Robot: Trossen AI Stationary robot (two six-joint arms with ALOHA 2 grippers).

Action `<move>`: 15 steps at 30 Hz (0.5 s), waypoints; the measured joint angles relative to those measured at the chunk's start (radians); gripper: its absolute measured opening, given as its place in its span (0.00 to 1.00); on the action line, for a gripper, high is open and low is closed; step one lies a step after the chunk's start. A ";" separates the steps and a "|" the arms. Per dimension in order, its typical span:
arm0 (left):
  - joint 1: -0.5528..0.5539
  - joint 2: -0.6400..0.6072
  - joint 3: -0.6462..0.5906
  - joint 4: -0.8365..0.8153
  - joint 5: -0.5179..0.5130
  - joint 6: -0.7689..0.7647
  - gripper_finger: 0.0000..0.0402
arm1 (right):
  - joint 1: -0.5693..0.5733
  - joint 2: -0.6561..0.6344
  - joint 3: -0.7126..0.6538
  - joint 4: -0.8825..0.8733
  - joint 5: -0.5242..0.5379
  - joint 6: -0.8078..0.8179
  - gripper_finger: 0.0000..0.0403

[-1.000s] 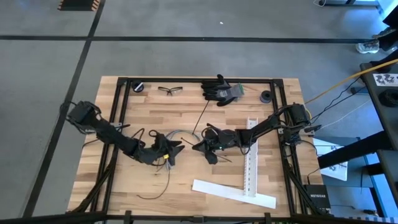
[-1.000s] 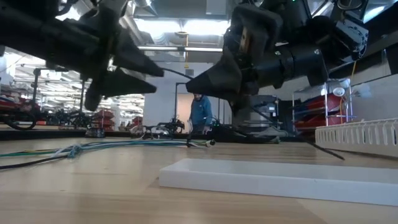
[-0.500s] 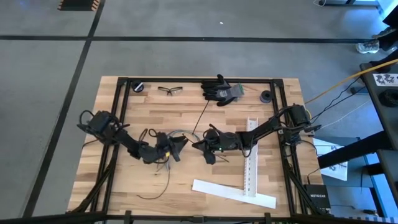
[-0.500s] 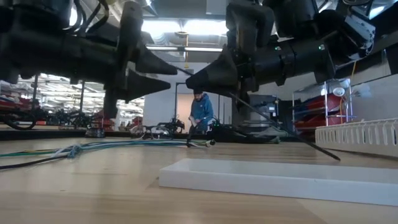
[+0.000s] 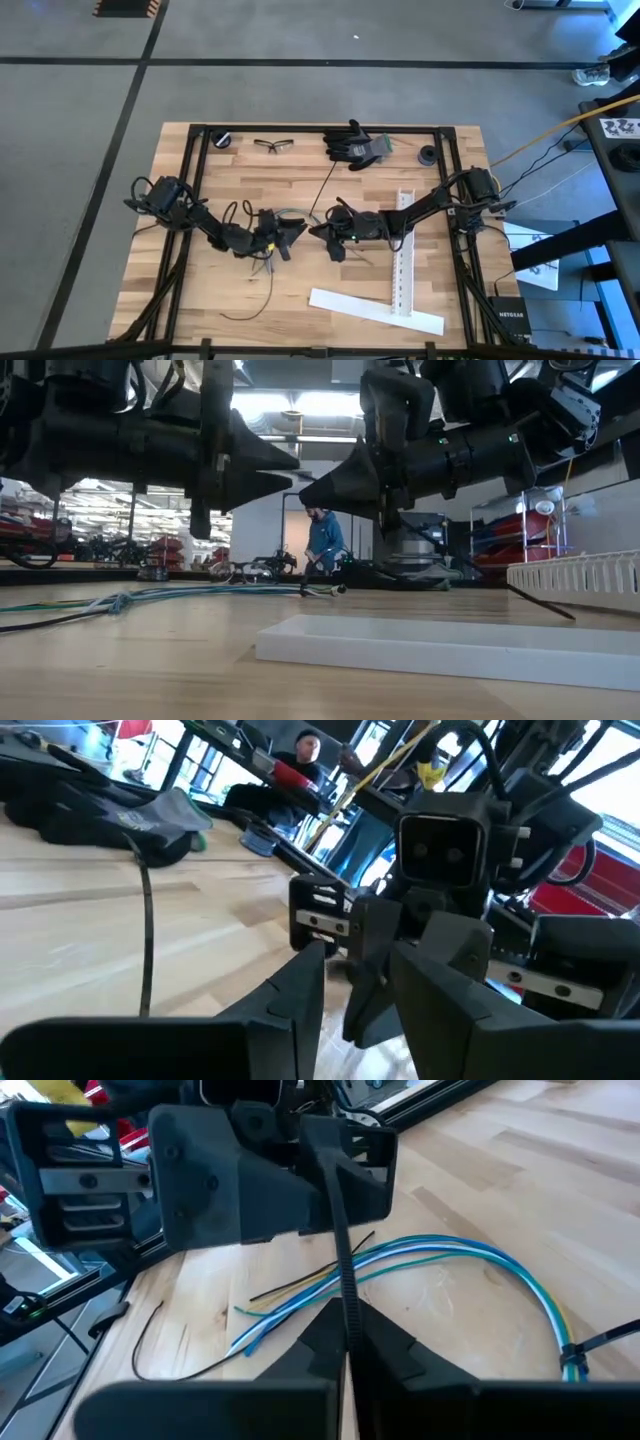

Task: Ziptie cables
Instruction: Wrap the cable wires with the black zip tie

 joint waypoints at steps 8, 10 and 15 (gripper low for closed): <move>0.000 0.000 0.000 -0.016 0.000 0.019 0.25 | 0.000 0.000 0.000 -0.009 -0.001 -0.028 0.00; 0.000 0.000 0.000 -0.017 0.000 0.016 0.25 | 0.000 0.000 0.000 -0.009 0.001 -0.032 0.00; -0.023 0.000 -0.008 -0.084 0.000 0.044 0.25 | 0.000 -0.001 0.000 -0.051 0.069 -0.080 0.00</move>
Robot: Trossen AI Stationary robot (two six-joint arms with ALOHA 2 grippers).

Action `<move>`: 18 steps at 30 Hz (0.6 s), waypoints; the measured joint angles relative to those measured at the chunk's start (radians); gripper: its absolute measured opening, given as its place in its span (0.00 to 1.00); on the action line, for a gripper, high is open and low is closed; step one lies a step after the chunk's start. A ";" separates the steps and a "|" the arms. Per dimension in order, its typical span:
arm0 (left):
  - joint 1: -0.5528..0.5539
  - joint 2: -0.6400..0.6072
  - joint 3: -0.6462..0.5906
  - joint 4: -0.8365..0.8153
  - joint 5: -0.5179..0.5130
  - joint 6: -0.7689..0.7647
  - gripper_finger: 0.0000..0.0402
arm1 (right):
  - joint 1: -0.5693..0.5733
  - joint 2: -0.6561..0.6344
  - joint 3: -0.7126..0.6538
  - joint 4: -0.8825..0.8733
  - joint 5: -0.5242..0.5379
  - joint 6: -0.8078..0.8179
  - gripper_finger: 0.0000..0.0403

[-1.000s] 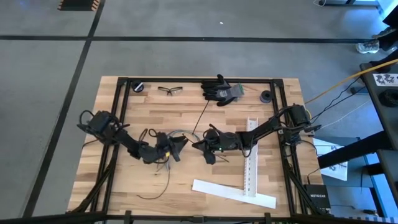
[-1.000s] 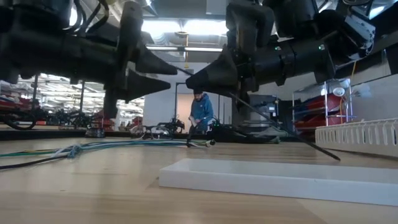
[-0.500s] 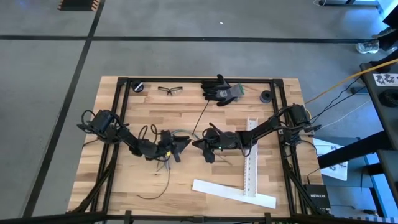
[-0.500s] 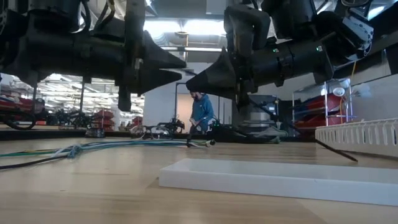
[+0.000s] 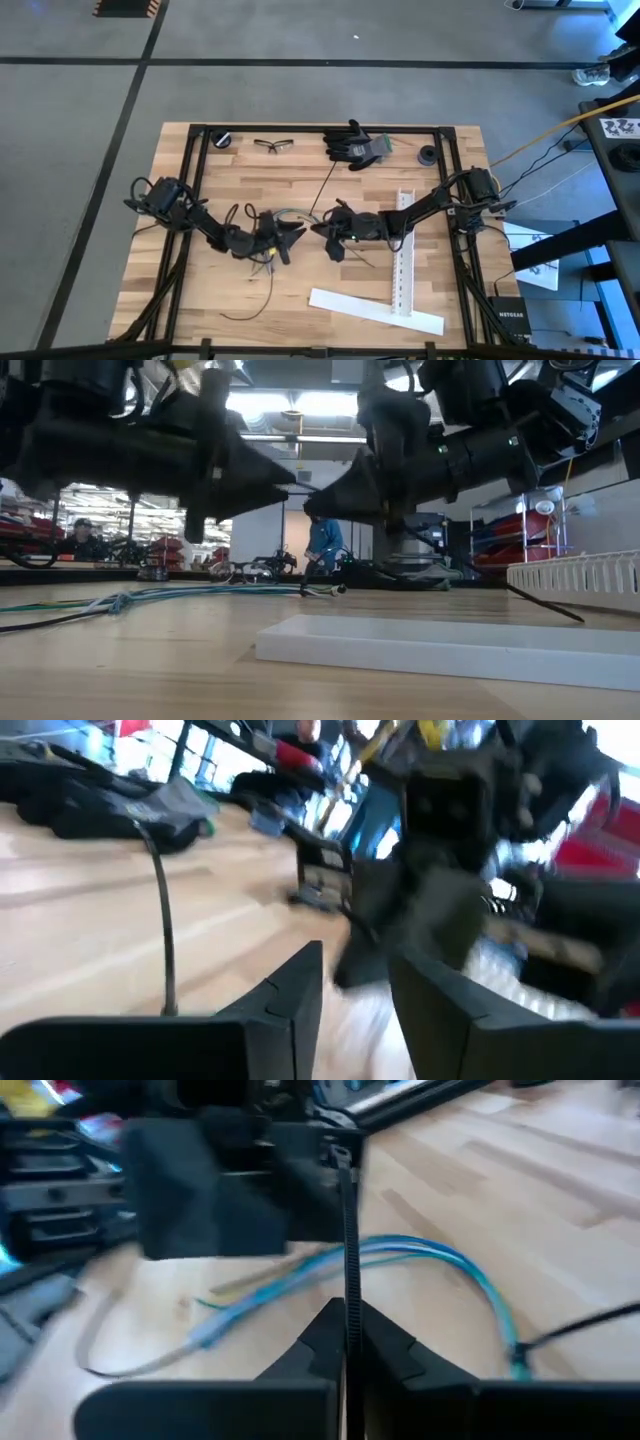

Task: Ziptie cables
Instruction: Wrap the cable wires with the black zip tie

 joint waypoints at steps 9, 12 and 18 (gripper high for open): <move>-0.029 -0.002 -0.035 0.007 -0.048 -0.123 0.25 | 0.018 -0.005 0.005 -0.115 0.157 -0.075 0.00; 0.002 -0.002 -0.023 -0.021 -0.078 -0.241 0.25 | 0.046 -0.006 0.049 -0.182 0.268 -0.136 0.00; 0.053 -0.002 0.038 -0.145 -0.078 -0.449 0.25 | 0.110 -0.006 0.188 -0.482 0.503 -0.267 0.00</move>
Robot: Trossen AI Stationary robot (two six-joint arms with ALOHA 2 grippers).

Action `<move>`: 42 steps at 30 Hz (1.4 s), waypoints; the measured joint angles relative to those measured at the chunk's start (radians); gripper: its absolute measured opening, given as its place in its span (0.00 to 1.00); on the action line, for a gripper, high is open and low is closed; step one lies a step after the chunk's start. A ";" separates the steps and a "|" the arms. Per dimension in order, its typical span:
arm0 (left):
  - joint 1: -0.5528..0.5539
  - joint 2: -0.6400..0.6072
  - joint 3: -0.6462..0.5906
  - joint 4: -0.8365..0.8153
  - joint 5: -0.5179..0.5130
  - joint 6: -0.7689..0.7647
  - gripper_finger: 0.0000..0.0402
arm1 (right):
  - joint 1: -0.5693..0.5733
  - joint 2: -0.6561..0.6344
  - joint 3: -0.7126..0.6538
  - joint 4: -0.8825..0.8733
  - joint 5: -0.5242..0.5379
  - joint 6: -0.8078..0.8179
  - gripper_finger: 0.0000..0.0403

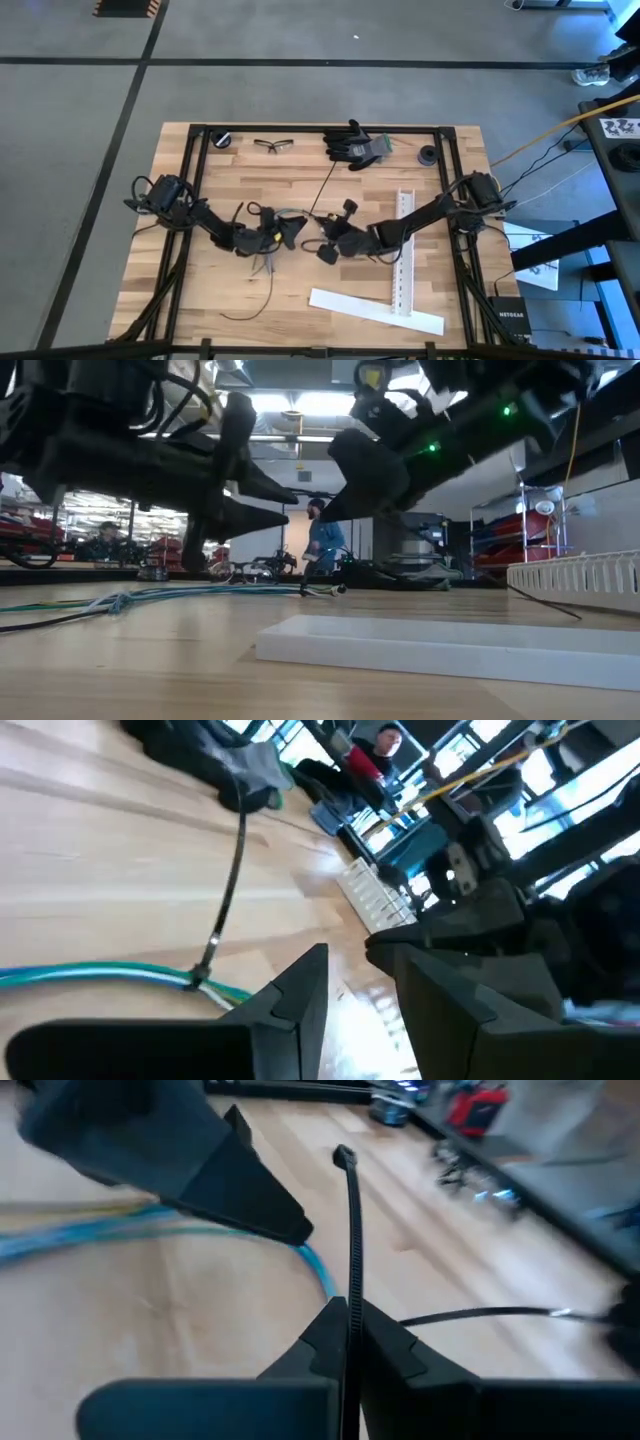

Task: Ziptie cables
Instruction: Wrap the cable wires with the black zip tie

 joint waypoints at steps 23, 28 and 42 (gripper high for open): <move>0.084 0.000 0.062 -0.069 0.022 -0.006 0.25 | 0.009 0.005 0.030 -0.117 0.047 -0.016 0.00; 0.112 0.000 0.062 -0.090 0.034 -0.004 0.25 | 0.009 0.005 0.030 -0.117 0.046 -0.019 0.00; 0.138 0.000 0.062 -0.091 0.089 0.087 0.05 | 0.008 0.005 0.030 -0.129 0.022 -0.020 0.00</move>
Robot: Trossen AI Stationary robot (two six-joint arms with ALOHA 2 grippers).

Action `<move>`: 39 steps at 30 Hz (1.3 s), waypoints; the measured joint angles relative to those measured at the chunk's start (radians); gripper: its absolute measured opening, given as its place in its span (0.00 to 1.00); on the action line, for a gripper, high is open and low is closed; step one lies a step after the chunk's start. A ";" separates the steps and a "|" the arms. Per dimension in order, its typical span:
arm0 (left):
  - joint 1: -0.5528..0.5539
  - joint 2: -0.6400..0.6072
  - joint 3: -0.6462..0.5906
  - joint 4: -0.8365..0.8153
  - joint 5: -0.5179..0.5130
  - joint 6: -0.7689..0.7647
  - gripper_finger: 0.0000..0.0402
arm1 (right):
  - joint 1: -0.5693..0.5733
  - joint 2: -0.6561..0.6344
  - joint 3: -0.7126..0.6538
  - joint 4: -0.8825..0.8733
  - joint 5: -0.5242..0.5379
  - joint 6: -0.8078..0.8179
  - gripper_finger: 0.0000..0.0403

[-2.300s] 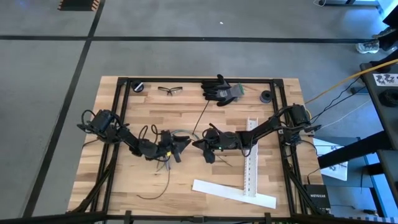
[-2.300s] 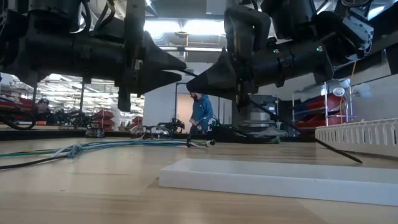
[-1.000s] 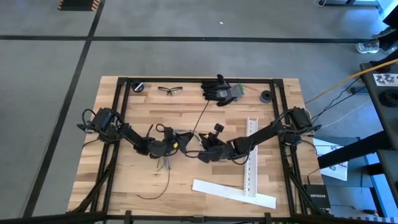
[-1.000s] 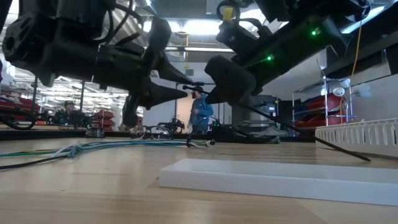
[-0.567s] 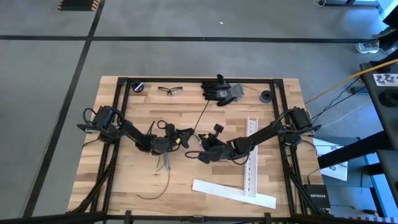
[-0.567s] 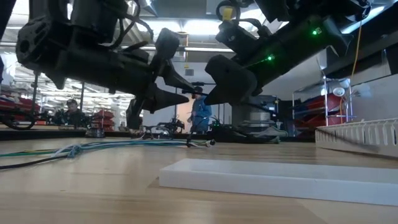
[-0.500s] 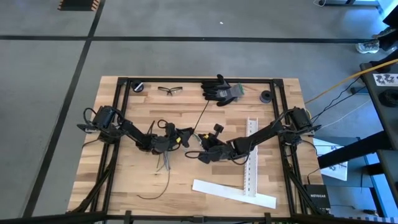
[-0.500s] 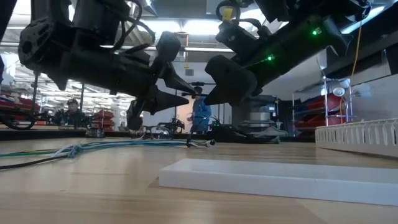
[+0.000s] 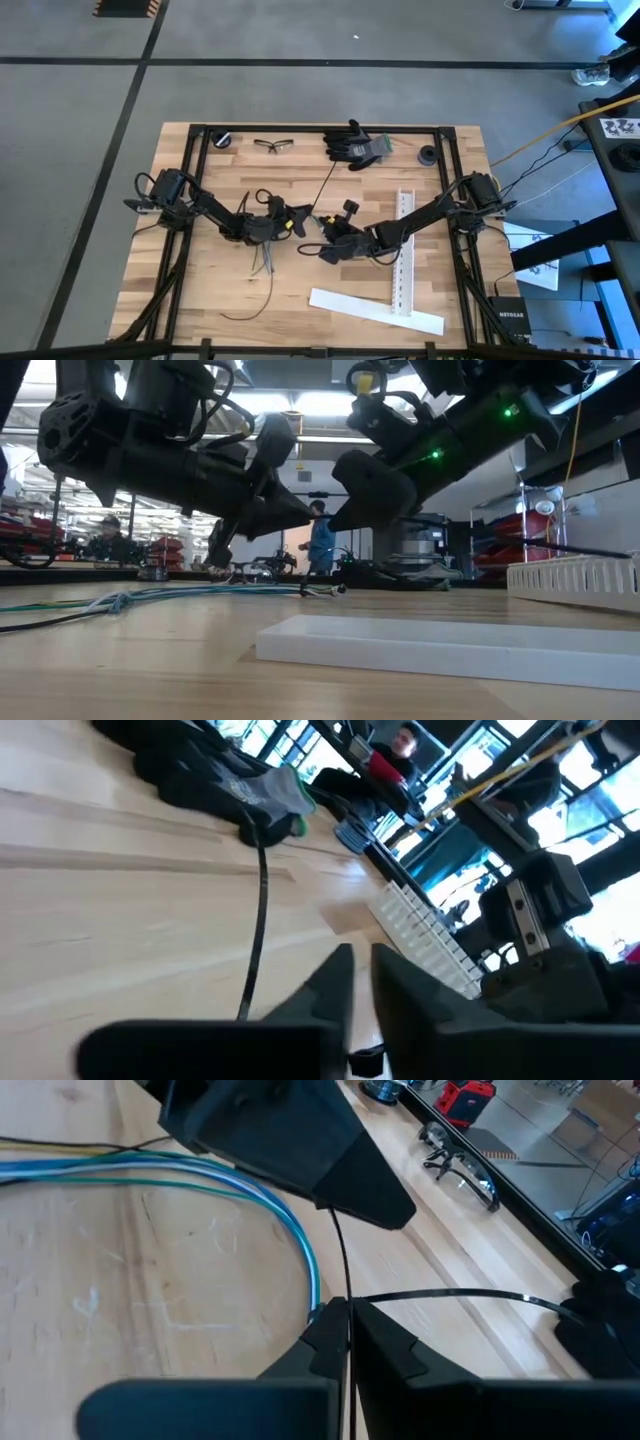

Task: Ziptie cables
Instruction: Wrap the cable wires with the black zip tie

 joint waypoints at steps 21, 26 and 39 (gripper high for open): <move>-0.062 -0.174 -0.050 0.032 0.030 0.349 0.01 | -0.001 0.000 0.000 -0.065 0.054 -0.002 0.00; -0.067 -0.171 -0.051 -0.141 0.102 0.140 0.02 | -0.001 -0.006 0.000 -0.084 0.084 -0.003 0.00; -0.043 -0.165 0.006 -0.271 0.135 -0.002 0.37 | -0.001 -0.006 0.001 -0.090 0.093 -0.003 0.00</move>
